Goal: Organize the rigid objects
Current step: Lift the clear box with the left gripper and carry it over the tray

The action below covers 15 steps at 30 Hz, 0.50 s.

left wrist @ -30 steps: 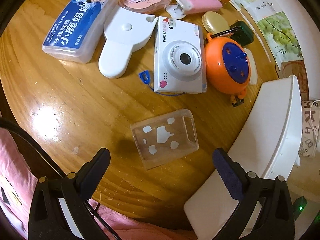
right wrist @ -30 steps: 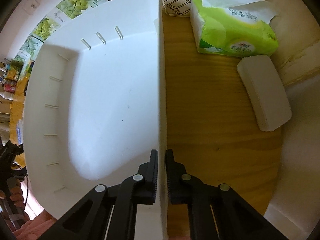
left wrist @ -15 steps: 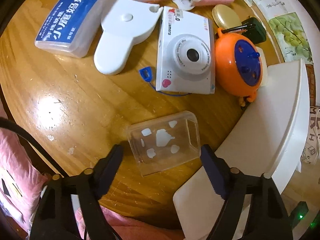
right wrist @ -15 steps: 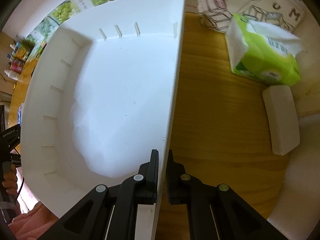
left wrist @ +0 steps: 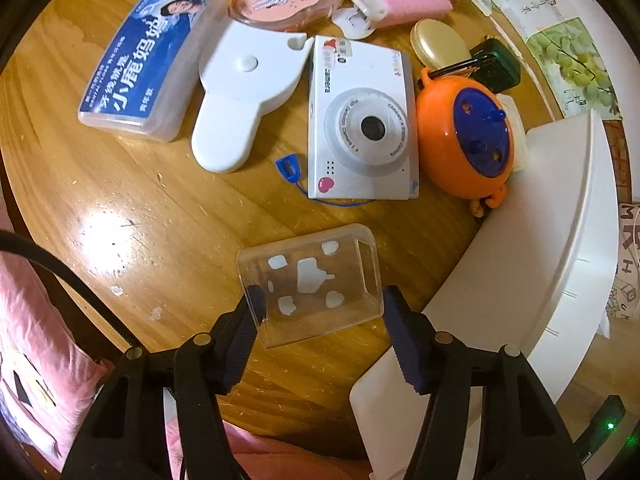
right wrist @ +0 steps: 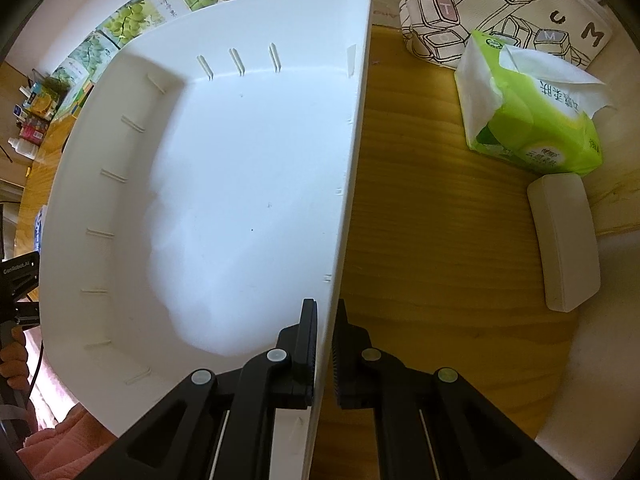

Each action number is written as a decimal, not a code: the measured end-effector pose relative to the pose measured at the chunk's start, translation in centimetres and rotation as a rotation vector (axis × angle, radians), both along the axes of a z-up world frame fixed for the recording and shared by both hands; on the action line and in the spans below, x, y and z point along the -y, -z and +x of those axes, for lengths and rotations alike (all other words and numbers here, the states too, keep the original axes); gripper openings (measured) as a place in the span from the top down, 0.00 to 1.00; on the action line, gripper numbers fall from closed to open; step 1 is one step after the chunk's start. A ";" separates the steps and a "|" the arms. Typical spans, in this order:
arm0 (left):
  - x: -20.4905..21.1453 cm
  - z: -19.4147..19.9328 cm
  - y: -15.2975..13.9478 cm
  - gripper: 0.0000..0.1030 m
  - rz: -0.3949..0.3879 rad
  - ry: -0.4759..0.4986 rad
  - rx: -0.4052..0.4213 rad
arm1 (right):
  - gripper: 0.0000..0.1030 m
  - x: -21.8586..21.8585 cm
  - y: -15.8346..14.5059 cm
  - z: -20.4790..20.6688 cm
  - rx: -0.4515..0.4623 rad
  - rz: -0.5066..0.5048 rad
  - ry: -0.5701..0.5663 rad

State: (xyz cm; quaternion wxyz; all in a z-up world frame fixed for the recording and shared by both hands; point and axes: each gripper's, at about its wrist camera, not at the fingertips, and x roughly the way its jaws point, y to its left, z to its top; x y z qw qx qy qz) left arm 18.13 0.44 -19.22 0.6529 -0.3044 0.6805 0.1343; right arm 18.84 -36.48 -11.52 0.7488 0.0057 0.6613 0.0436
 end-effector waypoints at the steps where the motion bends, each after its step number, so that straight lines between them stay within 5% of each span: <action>1: -0.2 0.1 -0.4 0.38 0.007 0.001 0.011 | 0.93 0.0 0.0 -0.1 0.000 0.000 0.000; 7: -0.5 0.3 -3.8 0.38 0.105 0.037 0.094 | 0.93 -1.0 0.9 -0.1 0.000 -0.008 -0.007; 15: -0.6 0.1 -8.8 0.38 0.219 0.107 0.317 | 0.93 -1.3 1.5 -0.3 -0.001 -0.014 -0.011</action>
